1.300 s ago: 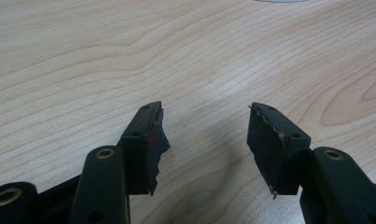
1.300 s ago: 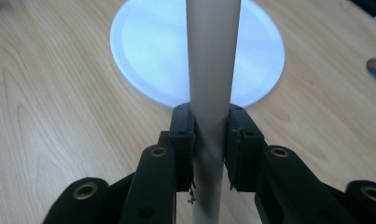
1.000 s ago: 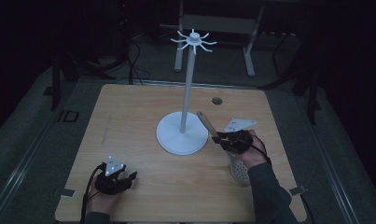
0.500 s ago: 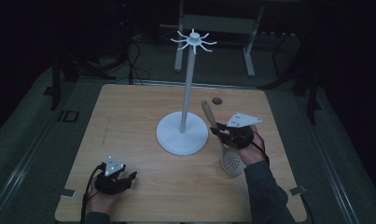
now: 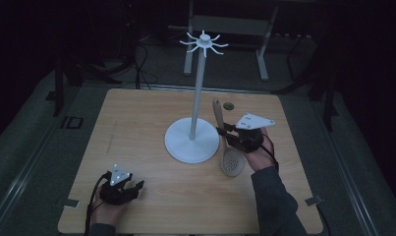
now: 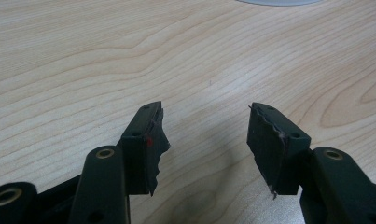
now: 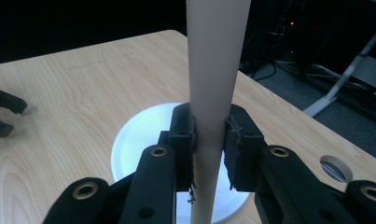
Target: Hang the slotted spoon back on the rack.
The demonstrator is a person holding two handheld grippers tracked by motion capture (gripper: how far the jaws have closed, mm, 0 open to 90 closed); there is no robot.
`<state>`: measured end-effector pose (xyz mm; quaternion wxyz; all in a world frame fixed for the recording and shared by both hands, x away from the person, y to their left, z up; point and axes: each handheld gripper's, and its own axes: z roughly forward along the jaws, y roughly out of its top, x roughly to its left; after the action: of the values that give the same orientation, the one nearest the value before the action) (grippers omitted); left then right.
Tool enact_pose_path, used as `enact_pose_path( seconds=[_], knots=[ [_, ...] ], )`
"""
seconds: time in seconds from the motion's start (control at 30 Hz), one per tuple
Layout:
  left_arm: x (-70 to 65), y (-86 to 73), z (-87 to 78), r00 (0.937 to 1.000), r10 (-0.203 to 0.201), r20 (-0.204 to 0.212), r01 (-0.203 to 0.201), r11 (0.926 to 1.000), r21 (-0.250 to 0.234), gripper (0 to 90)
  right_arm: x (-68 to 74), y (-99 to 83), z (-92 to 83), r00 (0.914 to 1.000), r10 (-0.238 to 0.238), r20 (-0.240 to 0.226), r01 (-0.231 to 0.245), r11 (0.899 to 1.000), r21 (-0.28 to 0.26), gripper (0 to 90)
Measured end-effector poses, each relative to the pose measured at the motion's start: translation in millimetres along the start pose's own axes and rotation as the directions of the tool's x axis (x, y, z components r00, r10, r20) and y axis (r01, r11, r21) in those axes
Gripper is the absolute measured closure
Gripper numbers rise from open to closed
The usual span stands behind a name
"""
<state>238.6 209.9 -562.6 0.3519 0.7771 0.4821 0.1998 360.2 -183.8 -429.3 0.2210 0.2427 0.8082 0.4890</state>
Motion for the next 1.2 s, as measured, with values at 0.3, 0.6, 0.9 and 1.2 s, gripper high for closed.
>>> enact_pose_path(
  seconds=[0.3,0.6,0.9,1.2],
  knots=[
    [-0.3,0.0,0.3,1.0000,-0.001,0.000,0.001,1.0000,-0.001,45.8,0.2,7.0,1.7,0.9999,0.012,0.005,-0.012,1.000,-0.019,74.8],
    [-0.3,0.0,0.4,1.0000,0.004,-0.001,-0.004,1.0000,-0.001,45.8,-1.8,14.0,1.3,0.9994,0.027,0.022,-0.026,0.999,-0.048,74.8],
    [-0.2,0.1,0.3,1.0000,0.003,0.000,-0.003,1.0000,-0.002,45.8,-2.8,20.3,1.8,0.9985,0.042,0.035,-0.040,0.997,-0.070,74.8],
    [0.3,0.2,-0.3,1.0000,0.004,-0.001,-0.004,1.0000,-0.003,45.8,-4.4,25.8,1.8,0.9973,0.059,0.044,-0.055,0.995,-0.086,74.8]
  ],
)
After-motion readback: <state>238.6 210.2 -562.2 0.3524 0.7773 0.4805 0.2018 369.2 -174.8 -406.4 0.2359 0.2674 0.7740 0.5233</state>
